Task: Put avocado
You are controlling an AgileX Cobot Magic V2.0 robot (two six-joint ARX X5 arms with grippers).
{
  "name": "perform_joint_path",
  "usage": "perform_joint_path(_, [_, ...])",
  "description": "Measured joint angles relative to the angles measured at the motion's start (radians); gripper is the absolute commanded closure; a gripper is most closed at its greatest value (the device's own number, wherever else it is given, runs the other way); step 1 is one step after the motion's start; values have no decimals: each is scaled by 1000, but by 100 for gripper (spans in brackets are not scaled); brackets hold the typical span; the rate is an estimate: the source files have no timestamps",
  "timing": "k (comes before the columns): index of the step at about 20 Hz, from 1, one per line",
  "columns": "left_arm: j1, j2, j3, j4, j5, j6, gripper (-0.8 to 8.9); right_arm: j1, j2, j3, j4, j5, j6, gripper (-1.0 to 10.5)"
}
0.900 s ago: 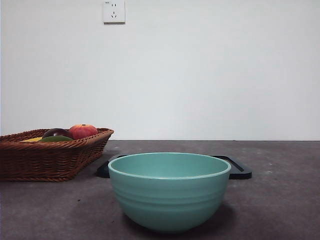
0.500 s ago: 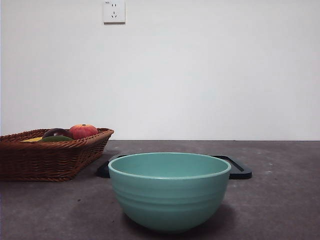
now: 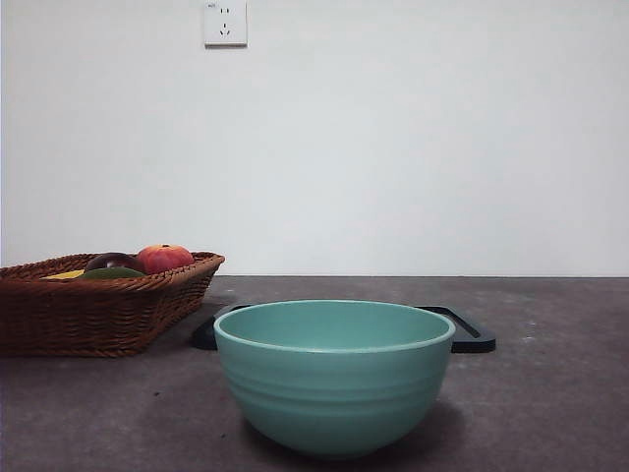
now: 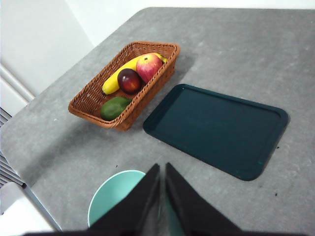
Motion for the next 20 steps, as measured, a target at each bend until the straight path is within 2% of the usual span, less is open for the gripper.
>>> perform_joint_path(4, [-8,0,0,0,0,0,381,0,0,0,0,0,-5,534])
perform_joint_path(6, [-10,0,0,0,0,0,305,0,0,0,0,0,-5,415])
perform_joint_path(8, [-10,0,0,1,0,1,306,0,0,0,-1,0,-5,375])
perform_joint_path(20, [-10,6,0,-6,-19,1,313,0,0,0,-2,0,-6,375])
